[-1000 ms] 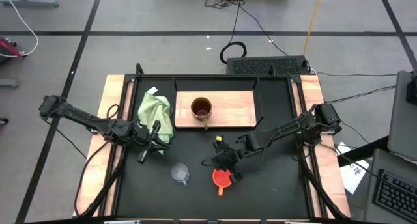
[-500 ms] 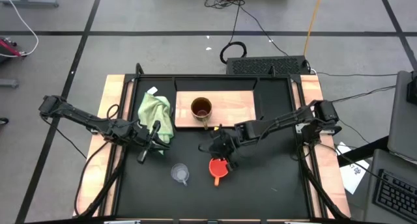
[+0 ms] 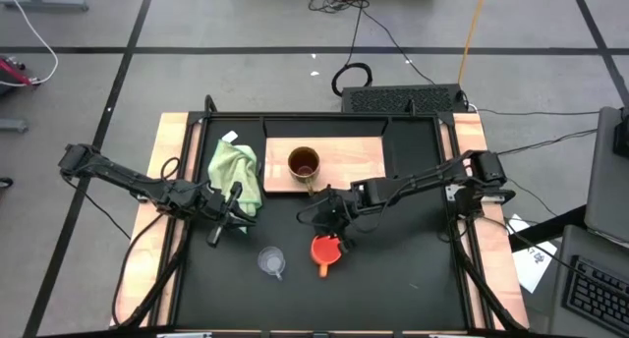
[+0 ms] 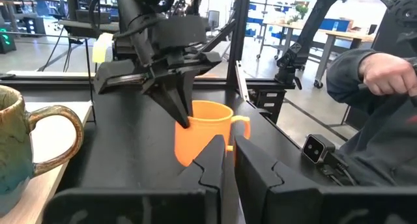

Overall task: Stack small to large cups/mugs on shelf
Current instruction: Put the orange mug to the right of the light green mug on the shelf

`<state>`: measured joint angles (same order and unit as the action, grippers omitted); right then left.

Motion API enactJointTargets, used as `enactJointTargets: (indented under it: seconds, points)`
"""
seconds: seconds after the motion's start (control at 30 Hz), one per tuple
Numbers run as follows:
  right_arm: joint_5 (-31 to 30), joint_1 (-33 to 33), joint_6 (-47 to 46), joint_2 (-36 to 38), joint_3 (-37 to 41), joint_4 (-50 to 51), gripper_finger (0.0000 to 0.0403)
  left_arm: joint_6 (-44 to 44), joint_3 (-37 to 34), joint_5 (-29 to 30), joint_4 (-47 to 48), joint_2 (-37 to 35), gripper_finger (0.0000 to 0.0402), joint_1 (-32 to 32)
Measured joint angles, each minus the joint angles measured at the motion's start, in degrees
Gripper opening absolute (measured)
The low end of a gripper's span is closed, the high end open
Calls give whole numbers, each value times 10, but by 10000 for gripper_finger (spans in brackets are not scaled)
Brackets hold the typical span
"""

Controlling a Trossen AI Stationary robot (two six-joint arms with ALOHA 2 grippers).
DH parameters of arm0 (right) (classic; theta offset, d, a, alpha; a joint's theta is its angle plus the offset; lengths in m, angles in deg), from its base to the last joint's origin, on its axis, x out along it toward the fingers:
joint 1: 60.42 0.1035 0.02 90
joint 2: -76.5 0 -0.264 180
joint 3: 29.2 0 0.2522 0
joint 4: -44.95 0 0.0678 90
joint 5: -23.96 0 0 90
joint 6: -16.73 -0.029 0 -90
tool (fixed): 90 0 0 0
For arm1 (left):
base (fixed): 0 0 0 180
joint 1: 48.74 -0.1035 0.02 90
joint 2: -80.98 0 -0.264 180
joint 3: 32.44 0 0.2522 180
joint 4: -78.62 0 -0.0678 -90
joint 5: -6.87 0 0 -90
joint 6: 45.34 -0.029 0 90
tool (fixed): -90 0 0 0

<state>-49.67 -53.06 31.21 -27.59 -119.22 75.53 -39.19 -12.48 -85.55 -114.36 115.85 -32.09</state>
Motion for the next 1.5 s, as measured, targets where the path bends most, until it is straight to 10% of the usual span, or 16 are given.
enactJointTargets:
  seconds: [0.67, 1.1, 1.5]
  points:
    - [4, -6, -5, -30, 0, 1, 8, 1, 0, -1, 1, 0, 33, 0]
    - [2, -6, -37, -32, 0, -18, 132, 2, 0, -3, 17, 0, 33, 0]
    - [2, -5, -47, 54, 1, -7, 161, 20, 0, -4, 9, 0, 33, 0]
